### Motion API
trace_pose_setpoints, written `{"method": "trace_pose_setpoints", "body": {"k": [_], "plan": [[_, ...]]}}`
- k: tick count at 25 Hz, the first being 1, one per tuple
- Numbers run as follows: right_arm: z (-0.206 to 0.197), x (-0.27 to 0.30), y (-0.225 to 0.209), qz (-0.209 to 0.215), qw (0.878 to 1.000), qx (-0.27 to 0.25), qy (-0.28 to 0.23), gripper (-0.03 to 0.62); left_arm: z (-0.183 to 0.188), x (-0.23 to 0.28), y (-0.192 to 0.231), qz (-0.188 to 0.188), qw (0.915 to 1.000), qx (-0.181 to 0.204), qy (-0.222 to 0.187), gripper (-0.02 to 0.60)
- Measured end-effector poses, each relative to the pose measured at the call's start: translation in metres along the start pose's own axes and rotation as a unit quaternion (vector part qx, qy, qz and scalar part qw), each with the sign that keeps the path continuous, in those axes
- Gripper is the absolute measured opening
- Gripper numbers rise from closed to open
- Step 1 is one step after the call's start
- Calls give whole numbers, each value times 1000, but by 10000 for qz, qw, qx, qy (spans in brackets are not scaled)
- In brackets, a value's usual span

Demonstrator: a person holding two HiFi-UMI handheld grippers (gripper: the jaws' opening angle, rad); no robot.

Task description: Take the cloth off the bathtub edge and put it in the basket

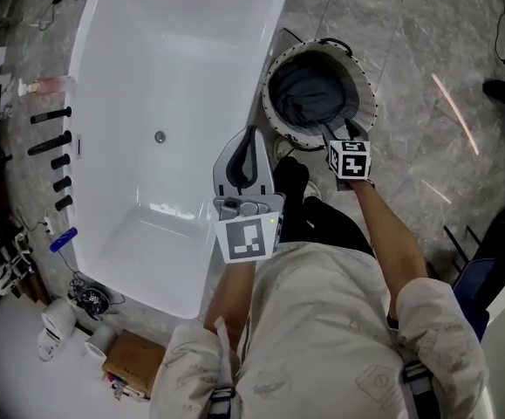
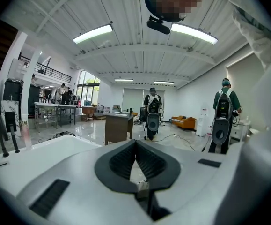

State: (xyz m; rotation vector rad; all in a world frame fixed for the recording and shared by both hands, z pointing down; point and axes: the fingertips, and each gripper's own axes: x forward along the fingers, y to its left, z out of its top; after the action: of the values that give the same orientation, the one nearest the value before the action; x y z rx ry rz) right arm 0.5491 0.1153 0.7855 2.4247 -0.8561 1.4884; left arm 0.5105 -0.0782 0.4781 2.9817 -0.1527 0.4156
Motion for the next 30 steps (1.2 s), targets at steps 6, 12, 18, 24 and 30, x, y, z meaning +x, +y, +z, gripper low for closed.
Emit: {"method": "trace_pose_setpoints", "body": {"k": [6,12,18,24,30], "plan": [[5,-68,8,192,9971,-253,-691,261,8,-43,-22,203,9995,48,-226,3],[39,-150,19,280,9845,-765,-1555,256,19,-87,-37,505,9980,62,-367,3],[76,-245,25,368,9628,-1014,-2477,256,40,-130,-62,549,9965,263,-566,3],[112,-347,40,330,9243,-1554,-3469,256,74,-175,-79,696,9925,330,-952,3],[142,-438,54,417,8852,-1642,-4334,256,109,-210,-94,763,9859,560,-1378,3]]}}
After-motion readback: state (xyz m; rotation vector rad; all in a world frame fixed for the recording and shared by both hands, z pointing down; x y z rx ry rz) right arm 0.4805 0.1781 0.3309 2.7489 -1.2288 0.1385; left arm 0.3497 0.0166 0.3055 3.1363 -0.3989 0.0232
